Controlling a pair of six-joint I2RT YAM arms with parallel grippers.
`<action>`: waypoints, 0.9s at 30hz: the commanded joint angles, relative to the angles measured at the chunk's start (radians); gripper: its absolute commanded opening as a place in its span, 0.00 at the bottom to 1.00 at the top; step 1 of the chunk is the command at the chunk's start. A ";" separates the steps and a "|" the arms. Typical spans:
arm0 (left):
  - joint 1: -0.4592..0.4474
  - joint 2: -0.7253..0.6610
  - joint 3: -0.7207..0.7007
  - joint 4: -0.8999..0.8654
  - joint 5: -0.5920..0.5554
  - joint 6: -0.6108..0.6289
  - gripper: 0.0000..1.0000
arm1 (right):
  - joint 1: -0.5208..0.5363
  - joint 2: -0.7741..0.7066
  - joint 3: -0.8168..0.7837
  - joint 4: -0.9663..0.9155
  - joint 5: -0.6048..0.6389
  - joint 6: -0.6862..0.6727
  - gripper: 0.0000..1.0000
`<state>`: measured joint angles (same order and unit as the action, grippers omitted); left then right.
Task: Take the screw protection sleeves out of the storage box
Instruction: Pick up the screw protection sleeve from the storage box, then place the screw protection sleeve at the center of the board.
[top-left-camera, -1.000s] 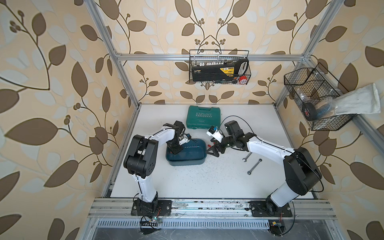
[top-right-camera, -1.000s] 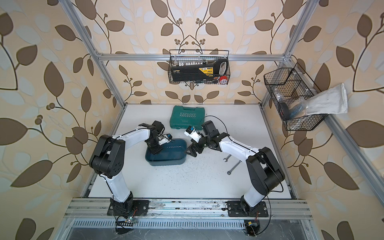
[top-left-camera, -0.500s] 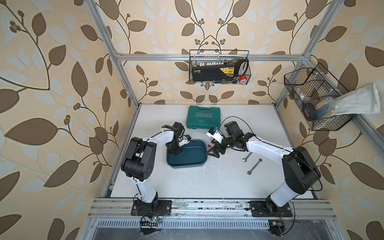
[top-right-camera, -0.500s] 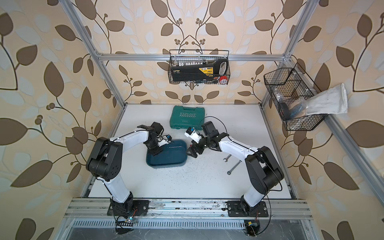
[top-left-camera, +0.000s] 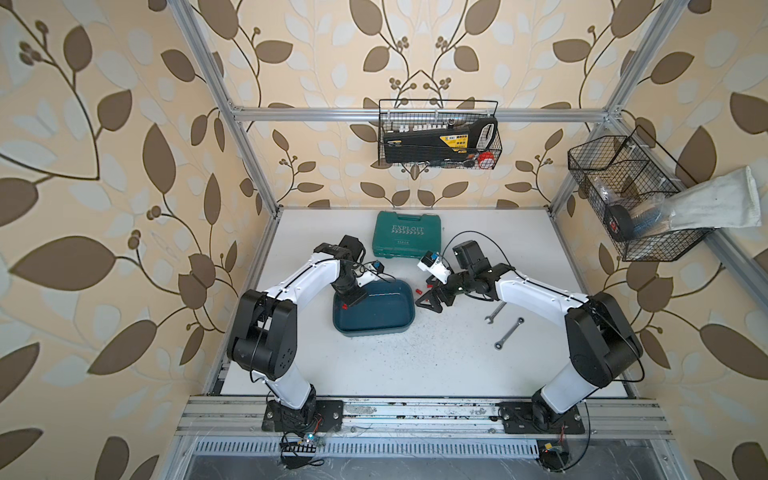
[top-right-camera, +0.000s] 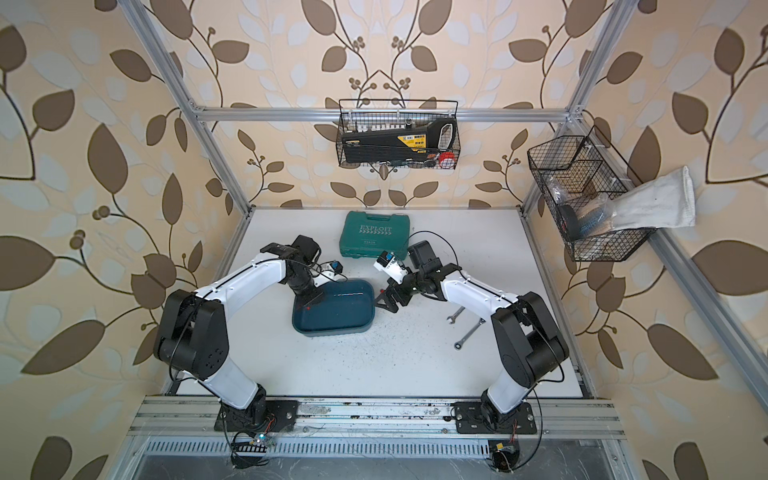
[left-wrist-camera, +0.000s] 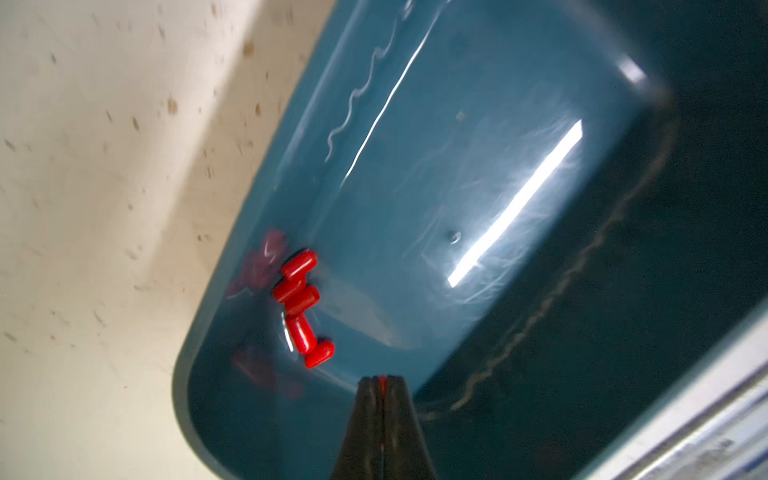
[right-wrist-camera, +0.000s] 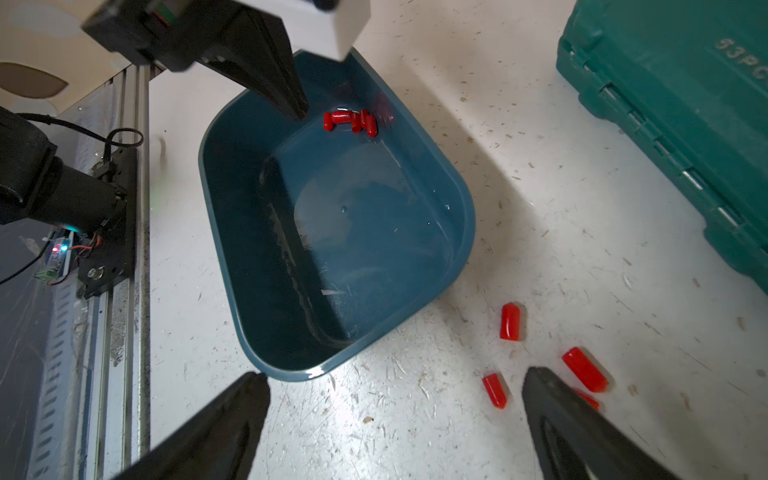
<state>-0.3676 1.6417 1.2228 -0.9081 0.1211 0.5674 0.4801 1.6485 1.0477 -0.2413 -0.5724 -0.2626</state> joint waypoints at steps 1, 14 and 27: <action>-0.011 -0.039 0.099 -0.056 0.185 -0.005 0.00 | -0.026 -0.038 0.026 -0.033 -0.021 -0.025 0.99; -0.169 0.252 0.444 -0.038 0.465 -0.073 0.00 | -0.247 -0.295 -0.080 -0.208 -0.001 -0.089 0.99; -0.289 0.588 0.669 -0.006 0.350 -0.083 0.07 | -0.434 -0.396 -0.128 -0.160 -0.087 -0.038 0.99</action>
<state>-0.6491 2.2055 1.8343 -0.9199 0.5014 0.4953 0.0536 1.2690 0.9291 -0.4042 -0.6258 -0.3138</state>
